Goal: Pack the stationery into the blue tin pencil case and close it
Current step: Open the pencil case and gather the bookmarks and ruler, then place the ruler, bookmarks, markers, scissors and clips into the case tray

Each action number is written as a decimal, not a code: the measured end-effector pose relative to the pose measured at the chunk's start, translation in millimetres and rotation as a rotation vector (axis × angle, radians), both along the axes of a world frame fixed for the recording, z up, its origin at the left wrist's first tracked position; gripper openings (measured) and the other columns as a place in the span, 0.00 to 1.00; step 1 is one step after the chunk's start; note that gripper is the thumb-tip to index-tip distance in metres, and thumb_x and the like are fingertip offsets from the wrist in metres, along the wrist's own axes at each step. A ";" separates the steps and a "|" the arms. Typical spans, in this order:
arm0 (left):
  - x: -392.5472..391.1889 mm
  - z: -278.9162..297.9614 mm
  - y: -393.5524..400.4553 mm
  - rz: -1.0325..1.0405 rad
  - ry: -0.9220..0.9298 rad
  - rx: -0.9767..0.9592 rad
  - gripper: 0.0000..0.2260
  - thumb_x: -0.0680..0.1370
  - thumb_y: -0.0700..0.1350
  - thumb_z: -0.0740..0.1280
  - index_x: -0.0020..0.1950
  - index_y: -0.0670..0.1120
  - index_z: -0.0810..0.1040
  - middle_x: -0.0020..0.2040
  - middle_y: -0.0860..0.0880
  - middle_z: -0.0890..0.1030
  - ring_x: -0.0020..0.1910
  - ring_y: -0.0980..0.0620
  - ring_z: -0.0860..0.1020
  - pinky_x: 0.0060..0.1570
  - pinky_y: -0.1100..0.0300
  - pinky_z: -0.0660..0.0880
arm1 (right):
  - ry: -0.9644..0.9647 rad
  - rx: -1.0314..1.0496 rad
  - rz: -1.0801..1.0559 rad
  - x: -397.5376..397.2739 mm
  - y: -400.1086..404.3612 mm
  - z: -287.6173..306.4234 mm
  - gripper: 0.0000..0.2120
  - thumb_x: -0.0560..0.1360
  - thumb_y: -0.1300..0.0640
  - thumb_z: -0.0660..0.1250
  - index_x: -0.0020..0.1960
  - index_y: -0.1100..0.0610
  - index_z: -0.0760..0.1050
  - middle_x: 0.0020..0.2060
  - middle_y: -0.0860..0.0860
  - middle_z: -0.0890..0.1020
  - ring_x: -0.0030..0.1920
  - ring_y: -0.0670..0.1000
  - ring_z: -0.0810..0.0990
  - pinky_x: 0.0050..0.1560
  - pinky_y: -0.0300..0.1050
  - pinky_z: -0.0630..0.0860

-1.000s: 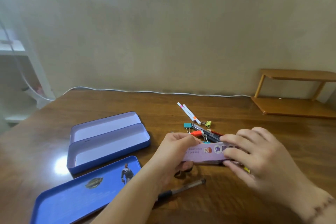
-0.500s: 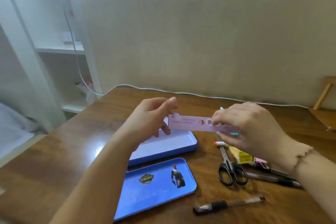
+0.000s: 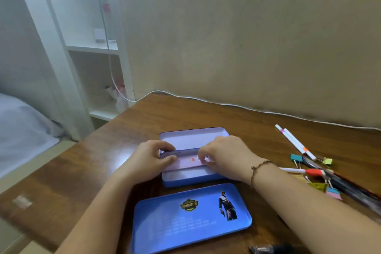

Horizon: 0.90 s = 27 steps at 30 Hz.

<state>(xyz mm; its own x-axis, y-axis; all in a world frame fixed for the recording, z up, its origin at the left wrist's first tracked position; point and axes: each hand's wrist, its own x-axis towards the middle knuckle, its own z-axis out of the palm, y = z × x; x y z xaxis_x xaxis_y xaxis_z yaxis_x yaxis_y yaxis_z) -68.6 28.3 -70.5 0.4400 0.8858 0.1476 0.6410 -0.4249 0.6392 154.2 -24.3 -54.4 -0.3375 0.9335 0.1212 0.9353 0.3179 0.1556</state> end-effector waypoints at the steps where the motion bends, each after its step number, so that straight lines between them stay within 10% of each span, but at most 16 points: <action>1: -0.7 -0.3 -0.2 -0.017 -0.002 -0.006 0.12 0.72 0.47 0.74 0.55 0.50 0.82 0.39 0.62 0.79 0.32 0.72 0.74 0.35 0.74 0.68 | 0.006 -0.011 -0.009 -1.2 0.3 -0.4 0.08 0.77 0.52 0.62 0.54 0.44 0.76 0.50 0.46 0.82 0.53 0.53 0.77 0.43 0.45 0.71; 6: 1.6 1.1 -1.0 -0.026 0.026 0.000 0.16 0.67 0.44 0.78 0.52 0.52 0.81 0.33 0.59 0.76 0.28 0.67 0.73 0.32 0.72 0.68 | -0.041 -0.002 0.012 -3.3 -0.5 -1.7 0.09 0.76 0.61 0.61 0.45 0.49 0.78 0.49 0.50 0.80 0.51 0.56 0.78 0.30 0.39 0.58; 13: 2.6 -5.1 4.3 -0.043 0.064 0.048 0.18 0.65 0.49 0.79 0.53 0.54 0.80 0.48 0.58 0.81 0.41 0.63 0.75 0.42 0.69 0.68 | -0.071 0.091 -0.060 -2.0 -0.7 0.8 0.12 0.78 0.51 0.60 0.55 0.49 0.80 0.49 0.50 0.82 0.51 0.56 0.80 0.39 0.44 0.70; 27: 27.5 9.0 -0.4 -0.039 0.420 0.194 0.22 0.72 0.56 0.72 0.64 0.52 0.77 0.62 0.52 0.78 0.60 0.49 0.75 0.57 0.58 0.72 | 0.453 0.076 -0.145 56.5 -89.0 37.9 0.10 0.76 0.48 0.66 0.55 0.48 0.80 0.52 0.43 0.82 0.54 0.44 0.77 0.54 0.44 0.76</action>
<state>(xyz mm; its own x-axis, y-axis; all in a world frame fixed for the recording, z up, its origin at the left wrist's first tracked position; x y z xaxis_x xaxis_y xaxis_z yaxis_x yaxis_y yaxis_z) -41.1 27.9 -61.5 0.5298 0.8408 0.1109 0.8084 -0.5402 0.2339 210.7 -113.3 -16.6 -0.1018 0.9498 0.2957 0.9482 0.1826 -0.2599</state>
